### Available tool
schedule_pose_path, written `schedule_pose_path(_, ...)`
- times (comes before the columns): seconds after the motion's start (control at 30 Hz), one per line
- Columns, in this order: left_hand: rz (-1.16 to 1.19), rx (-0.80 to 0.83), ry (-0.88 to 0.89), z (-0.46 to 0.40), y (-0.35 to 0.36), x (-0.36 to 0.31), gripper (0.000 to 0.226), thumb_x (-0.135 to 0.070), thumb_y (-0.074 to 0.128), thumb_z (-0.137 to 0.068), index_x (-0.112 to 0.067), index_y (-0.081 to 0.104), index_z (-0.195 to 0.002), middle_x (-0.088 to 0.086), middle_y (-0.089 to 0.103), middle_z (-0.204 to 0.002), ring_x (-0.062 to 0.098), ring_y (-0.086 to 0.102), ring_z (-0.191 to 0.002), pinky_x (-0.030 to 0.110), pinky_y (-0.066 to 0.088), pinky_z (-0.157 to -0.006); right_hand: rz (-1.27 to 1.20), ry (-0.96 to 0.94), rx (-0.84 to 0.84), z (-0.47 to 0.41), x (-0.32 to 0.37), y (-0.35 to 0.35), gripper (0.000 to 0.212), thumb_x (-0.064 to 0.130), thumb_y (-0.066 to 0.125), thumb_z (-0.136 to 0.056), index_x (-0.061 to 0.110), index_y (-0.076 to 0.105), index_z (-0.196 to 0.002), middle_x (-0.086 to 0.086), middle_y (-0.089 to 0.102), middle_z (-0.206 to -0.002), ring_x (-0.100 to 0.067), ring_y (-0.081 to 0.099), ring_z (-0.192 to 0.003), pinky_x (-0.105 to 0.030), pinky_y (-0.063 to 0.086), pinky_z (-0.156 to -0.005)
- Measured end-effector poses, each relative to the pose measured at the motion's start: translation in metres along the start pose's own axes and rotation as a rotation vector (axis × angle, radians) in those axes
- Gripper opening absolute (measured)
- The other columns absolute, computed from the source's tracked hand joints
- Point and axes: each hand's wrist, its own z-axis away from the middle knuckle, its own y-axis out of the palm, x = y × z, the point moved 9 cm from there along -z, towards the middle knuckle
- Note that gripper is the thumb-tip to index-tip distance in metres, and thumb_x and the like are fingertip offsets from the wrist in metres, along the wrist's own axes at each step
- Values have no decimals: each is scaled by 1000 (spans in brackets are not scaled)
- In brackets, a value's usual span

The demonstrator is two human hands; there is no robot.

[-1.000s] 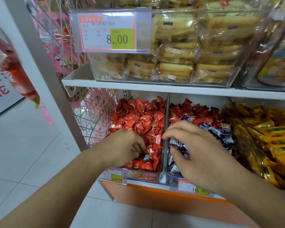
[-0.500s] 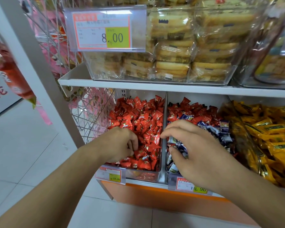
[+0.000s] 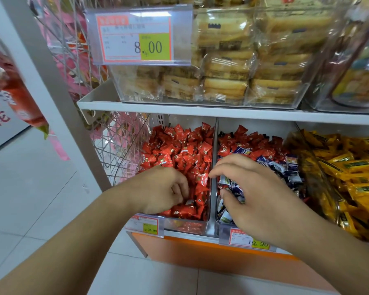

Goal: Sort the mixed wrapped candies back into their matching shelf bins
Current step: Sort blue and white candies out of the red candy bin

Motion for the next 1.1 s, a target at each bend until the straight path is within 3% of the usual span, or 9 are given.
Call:
schedule_pose_path(0.1,-89,-6,-29,-4,1,7,33,-7,60,-92,-31,77,-106,-19,73,-92,-4,68,-90,13,53,-81,5,1,4,0,0,0,31,23,59,-99,39,60,-125,32,43,-128,11,42,-123,4,21,-99)
schedule_pose_path(0.2,-111,5,-48,-5,0,15,36,-8,63,-93,-34,76,-114,-20,73,-100,-7,65,-94,-1,42,-72,3,1,7,0,-1,0,32,23,58,-99,40,59,-126,33,42,-129,11,41,-124,3,21,-99)
schedule_pose_path(0.3,-102,24,-49,-6,2,20,40,-7,64,-93,-34,74,-121,-21,72,-105,-7,64,-97,-5,38,-69,-3,0,5,0,-1,0,32,22,59,-99,40,59,-126,32,43,-129,10,42,-124,2,22,-100)
schedule_pose_path(0.5,-126,102,-77,-5,6,26,36,-14,69,-94,-37,71,-121,-23,68,-109,1,61,-108,8,42,-81,2,-2,5,0,-2,0,33,22,59,-99,40,59,-126,33,42,-129,12,41,-124,4,20,-100)
schedule_pose_path(0.6,-143,114,-83,-3,4,26,35,-18,68,-95,-37,70,-124,-24,63,-110,4,58,-112,22,47,-96,-1,-1,7,1,-2,0,33,23,59,-99,41,58,-126,34,41,-129,12,40,-125,4,20,-99)
schedule_pose_path(0.73,-171,144,-66,-2,6,26,33,-21,66,-97,-39,70,-125,-19,60,-129,7,54,-123,24,42,-104,-7,3,10,0,-2,0,32,21,59,-99,40,59,-125,33,42,-129,10,42,-124,4,21,-99)
schedule_pose_path(0.8,-172,148,-67,-1,6,25,33,-21,66,-97,-42,69,-122,-19,60,-133,7,53,-125,24,41,-103,-10,8,10,0,-2,0,33,20,59,-99,40,59,-124,32,43,-128,10,42,-123,4,20,-99)
schedule_pose_path(0.97,-95,152,-82,2,7,24,26,-20,68,-96,-43,64,-107,-20,63,-121,4,57,-115,20,43,-88,-9,11,16,1,-1,0,32,22,59,-99,40,59,-126,32,42,-129,10,42,-124,4,21,-99)
schedule_pose_path(1.1,-61,123,-58,3,3,20,30,-19,73,-93,-37,67,-117,-22,61,-109,-1,56,-108,14,44,-83,-3,11,21,0,-1,1,33,22,59,-99,40,58,-126,33,41,-129,10,41,-124,6,19,-98)
